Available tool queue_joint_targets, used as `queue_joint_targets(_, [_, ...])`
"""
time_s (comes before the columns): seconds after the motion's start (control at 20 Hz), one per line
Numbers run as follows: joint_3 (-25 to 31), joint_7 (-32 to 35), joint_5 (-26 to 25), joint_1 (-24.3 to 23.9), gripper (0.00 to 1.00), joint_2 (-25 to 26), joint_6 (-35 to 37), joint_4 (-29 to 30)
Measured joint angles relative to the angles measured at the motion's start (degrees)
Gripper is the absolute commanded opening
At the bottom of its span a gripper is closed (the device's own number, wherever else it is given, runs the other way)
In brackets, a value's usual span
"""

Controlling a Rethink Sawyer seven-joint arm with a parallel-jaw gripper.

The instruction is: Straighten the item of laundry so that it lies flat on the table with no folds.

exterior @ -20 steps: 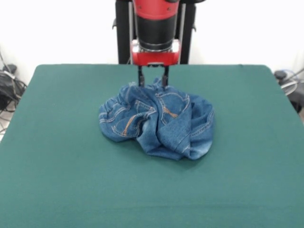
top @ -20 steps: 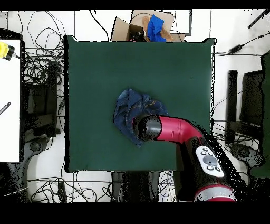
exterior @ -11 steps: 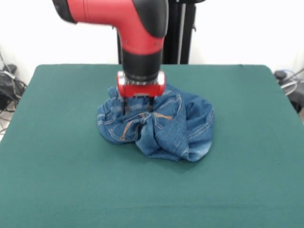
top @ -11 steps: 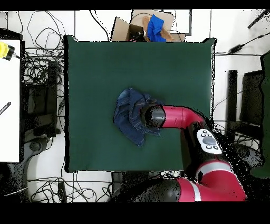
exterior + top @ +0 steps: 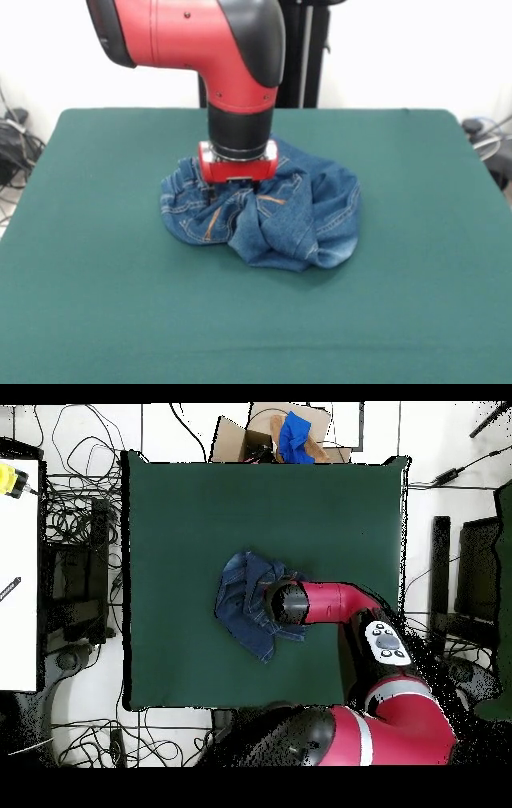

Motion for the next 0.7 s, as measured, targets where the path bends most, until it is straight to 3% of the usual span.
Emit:
queue_joint_targets(0.4, [-0.1, 0.0, -0.6, 0.4, 1.0, 0.0, 0.0, -0.3])
queue_joint_targets(0.45, [-0.1, 0.0, -0.6, 0.5, 0.0, 0.0, 0.0, -0.2])
queue_joint_targets(0.7, [-0.1, 0.0, -0.6, 1.4, 0.0, 0.1, 0.0, -0.3])
